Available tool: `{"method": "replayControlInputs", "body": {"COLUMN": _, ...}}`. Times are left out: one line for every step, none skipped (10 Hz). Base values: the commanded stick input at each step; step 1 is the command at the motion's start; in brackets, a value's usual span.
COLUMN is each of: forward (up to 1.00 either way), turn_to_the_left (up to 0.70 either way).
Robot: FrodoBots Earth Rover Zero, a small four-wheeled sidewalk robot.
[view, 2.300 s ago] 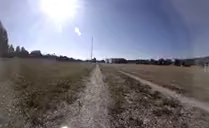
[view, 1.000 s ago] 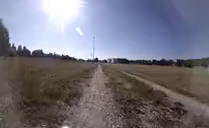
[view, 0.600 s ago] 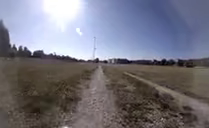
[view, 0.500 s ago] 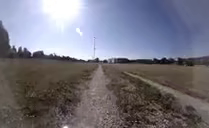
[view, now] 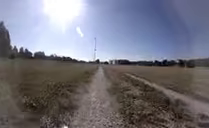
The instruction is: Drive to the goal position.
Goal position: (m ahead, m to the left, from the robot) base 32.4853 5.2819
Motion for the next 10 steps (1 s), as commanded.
{"method": "replayControlInputs", "body": {"forward": 0.5, "turn_to_the_left": 0.0}}
{"method": "replayControlInputs", "body": {"forward": 0.5, "turn_to_the_left": 0.0}}
{"method": "replayControlInputs", "body": {"forward": 0.5, "turn_to_the_left": 0.0}}
{"method": "replayControlInputs", "body": {"forward": 0.5, "turn_to_the_left": 0.0}}
{"method": "replayControlInputs", "body": {"forward": 0.5, "turn_to_the_left": 0.0}}
{"method": "replayControlInputs", "body": {"forward": 0.5, "turn_to_the_left": 0.0}}
{"method": "replayControlInputs", "body": {"forward": 0.5, "turn_to_the_left": 0.0}}
{"method": "replayControlInputs", "body": {"forward": 0.5, "turn_to_the_left": 0.0}}
{"method": "replayControlInputs", "body": {"forward": 0.5, "turn_to_the_left": 0.0}}
{"method": "replayControlInputs", "body": {"forward": 0.5, "turn_to_the_left": 0.0}}
